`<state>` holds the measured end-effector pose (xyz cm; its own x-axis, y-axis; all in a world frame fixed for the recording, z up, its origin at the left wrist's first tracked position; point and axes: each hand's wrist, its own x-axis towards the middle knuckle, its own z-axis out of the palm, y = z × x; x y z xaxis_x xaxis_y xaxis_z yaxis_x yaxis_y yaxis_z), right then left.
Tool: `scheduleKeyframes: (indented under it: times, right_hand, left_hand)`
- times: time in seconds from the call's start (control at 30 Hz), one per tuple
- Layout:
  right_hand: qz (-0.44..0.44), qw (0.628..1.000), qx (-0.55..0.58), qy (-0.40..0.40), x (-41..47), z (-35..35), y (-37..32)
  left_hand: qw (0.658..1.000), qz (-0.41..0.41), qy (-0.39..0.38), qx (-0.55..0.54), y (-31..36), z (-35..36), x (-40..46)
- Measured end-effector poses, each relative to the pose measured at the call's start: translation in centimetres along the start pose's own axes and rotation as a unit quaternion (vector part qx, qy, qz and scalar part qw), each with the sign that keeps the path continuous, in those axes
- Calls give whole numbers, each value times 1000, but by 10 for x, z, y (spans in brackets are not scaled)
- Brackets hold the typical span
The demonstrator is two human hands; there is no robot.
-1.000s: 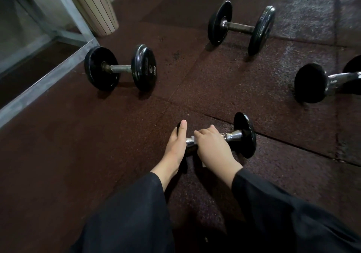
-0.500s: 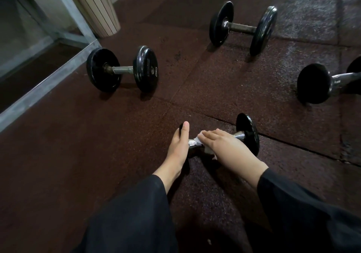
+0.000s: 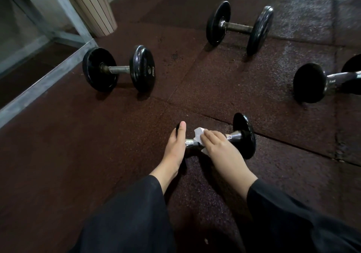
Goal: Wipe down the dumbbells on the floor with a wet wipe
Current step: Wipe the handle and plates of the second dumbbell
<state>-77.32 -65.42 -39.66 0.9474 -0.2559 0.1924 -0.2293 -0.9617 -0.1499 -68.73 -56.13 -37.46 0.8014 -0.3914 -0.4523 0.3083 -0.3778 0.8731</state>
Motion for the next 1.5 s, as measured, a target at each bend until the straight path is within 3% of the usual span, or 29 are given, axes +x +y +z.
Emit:
scheduleKeyframes:
  times: [0.1,0.27,0.43,0.53,0.63,0.7,0.9,1.03,1.13,1.3,1.5]
  right_hand:
    - [1,1000,-9,-8,-17,2,0]
    - [81,997,-2,-10,0,-3,4]
    - [40,999,-1,-5,-8,0,-2]
    - [73,997,-21,-7,-14,-6,3]
    - [117,989,-13,-89,-4,-21,11]
    - [136,988,-1,-72,4,-24,11]
    - [64,994,-80,-29,-9,-5,2]
    - [88,982,-161,-37,-10,-12,9]
    - [136,971,-164,-113,-2,-27,10]
    - [151,955,-217,-138,-5,-26,-3]
    - [170,956,-190,-149,7,-32,-3]
  left_hand:
    - [1000,12,2,0,0,0,-2]
    - [1000,6,1,-1,-2,0,2]
    - [1000,5,3,-1,-2,0,1]
    - [1000,11,5,2,-3,0,-2]
    - [1000,10,8,3,-2,0,0]
    - [1000,7,6,2,-2,0,1]
    - [1000,13,12,9,-1,1,3]
    - [1000,15,13,8,-2,1,2]
    - [1000,8,8,5,-2,1,3]
    - [1000,10,10,6,-3,1,1]
    - [1000,9,17,5,-2,2,1]
